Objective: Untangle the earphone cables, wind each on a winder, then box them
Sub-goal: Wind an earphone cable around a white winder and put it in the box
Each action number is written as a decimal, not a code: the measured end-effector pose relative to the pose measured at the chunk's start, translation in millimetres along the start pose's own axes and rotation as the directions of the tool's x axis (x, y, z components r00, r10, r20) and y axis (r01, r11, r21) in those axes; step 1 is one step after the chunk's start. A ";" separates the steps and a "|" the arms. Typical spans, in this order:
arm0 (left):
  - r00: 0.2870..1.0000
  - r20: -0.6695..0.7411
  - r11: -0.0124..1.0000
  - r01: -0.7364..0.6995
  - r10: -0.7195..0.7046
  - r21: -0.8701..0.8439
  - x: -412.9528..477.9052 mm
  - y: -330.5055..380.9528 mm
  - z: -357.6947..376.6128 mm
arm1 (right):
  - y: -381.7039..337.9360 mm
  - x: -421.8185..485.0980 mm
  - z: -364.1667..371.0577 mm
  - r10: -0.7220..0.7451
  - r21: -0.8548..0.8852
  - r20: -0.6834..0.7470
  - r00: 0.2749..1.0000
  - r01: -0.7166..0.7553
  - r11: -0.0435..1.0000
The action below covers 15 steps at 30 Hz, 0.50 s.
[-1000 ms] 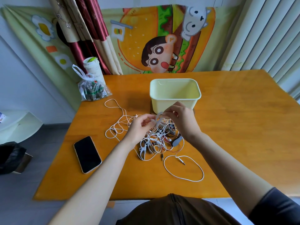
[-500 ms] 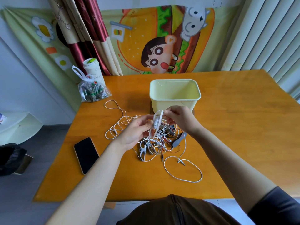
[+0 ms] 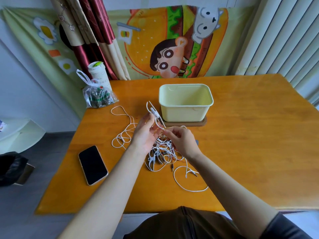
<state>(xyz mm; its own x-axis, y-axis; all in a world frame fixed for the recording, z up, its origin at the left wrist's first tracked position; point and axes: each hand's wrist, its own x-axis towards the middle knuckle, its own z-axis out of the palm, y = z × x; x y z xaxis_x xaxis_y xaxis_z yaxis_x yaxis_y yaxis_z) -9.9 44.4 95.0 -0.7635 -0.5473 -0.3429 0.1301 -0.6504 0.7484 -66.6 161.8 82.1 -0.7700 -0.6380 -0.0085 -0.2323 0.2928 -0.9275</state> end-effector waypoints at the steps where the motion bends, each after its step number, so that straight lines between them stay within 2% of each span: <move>1: 1.000 -0.021 0.999 -0.013 0.013 0.031 0.8 -0.5 -1.0 | 0.5 -0.4 0.1 -0.010 -0.022 -0.007 1.000 0.010 1.000; 4: 0.994 -0.074 0.987 -0.074 0.086 0.145 1.6 -0.7 -2.2 | -0.2 -0.4 -1.3 -0.035 -0.069 -0.036 0.999 0.032 0.997; 7: 0.978 -0.132 0.955 -0.123 0.163 0.269 2.4 -5.2 -5.3 | -6.2 -1.6 -2.2 -0.072 -0.108 0.004 0.997 0.072 0.992; 9: 0.959 -0.142 0.873 -0.153 0.243 0.464 5.7 -9.9 -12.5 | -10.8 -2.6 -3.0 -0.107 -0.126 0.029 0.994 0.110 0.986; 12: 0.943 -0.041 0.666 -0.201 0.330 0.719 8.7 -12.0 -26.3 | -16.8 1.7 -12.1 -0.134 -0.127 0.033 0.990 0.137 0.982; 13: 0.944 -0.006 0.621 -0.213 0.331 0.754 8.4 -11.6 -29.6 | -18.0 5.4 -16.9 -0.142 -0.137 0.029 0.989 0.145 0.980; 15: 0.954 0.070 0.598 -0.239 0.292 0.765 5.3 -10.2 -32.4 | -19.2 13.7 -25.8 -0.165 -0.186 0.022 0.986 0.166 0.968</move>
<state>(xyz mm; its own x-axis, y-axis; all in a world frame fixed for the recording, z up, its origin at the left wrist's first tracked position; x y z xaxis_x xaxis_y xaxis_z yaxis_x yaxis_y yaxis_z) 5.3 31.0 67.1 -0.7343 -0.6754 -0.0685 -0.2231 0.1448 0.9640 -88.0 165.8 109.4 -0.7080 -0.6928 0.1369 -0.4639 0.3100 -0.8299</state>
